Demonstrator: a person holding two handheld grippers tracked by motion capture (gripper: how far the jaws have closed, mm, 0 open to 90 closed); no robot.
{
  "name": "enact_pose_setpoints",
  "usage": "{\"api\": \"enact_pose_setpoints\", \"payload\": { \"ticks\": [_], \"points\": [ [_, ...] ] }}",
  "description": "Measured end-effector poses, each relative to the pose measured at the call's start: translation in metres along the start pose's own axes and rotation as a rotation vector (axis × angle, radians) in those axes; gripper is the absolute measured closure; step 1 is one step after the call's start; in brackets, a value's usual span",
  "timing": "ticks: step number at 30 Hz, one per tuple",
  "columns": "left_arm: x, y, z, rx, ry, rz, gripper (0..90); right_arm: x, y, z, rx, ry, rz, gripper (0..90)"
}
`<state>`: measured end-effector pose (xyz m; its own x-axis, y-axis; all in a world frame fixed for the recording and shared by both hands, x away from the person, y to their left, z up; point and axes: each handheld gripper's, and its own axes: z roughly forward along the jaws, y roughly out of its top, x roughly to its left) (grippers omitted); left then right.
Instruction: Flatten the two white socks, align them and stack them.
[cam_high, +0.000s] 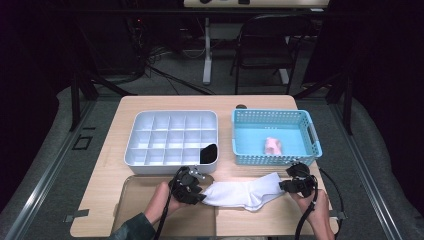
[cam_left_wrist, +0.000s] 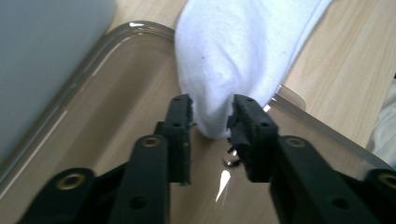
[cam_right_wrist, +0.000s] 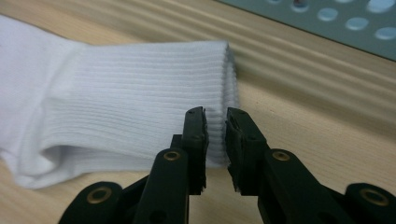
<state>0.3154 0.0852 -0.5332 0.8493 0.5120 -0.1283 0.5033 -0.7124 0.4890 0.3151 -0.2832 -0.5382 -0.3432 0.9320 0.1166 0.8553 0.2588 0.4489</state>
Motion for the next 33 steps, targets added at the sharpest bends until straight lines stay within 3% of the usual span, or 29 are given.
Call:
{"api": "enact_pose_setpoints", "payload": {
  "ticks": [1,2,5,7,17,23,24,29,33],
  "points": [
    [0.0,0.0,0.0,0.0,0.0,0.0,56.5,0.0,0.0,0.0,0.0,0.0,0.0,75.3],
    [0.001,0.0,-0.001,0.001,0.001,-0.008,54.3,-0.001,-0.001,-0.006,-0.04,-0.001,0.025,70.6],
    [0.0,0.0,0.001,0.012,0.002,-0.015,49.9,-0.004,-0.003,-0.004,-0.026,0.019,0.046,65.5],
    [-0.001,0.0,0.004,0.026,-0.001,-0.014,47.2,-0.004,-0.004,0.0,-0.003,0.004,0.046,62.7],
    [-0.01,0.002,0.012,0.068,-0.015,0.026,47.0,-0.007,-0.005,0.01,0.025,0.014,0.064,62.8],
    [-0.014,0.001,0.016,0.094,-0.009,0.062,58.6,-0.01,-0.006,0.011,0.043,0.029,0.085,65.8],
    [-0.015,0.001,0.016,0.096,0.002,0.071,65.4,-0.01,-0.006,0.011,0.042,0.043,0.092,68.7],
    [-0.018,0.001,0.018,0.09,0.016,0.093,79.9,-0.013,-0.007,0.011,0.042,0.072,0.106,73.9],
    [-0.018,0.001,0.017,0.08,0.015,0.101,81.5,-0.013,-0.007,0.011,0.034,0.083,0.117,75.7]
  ]
}}
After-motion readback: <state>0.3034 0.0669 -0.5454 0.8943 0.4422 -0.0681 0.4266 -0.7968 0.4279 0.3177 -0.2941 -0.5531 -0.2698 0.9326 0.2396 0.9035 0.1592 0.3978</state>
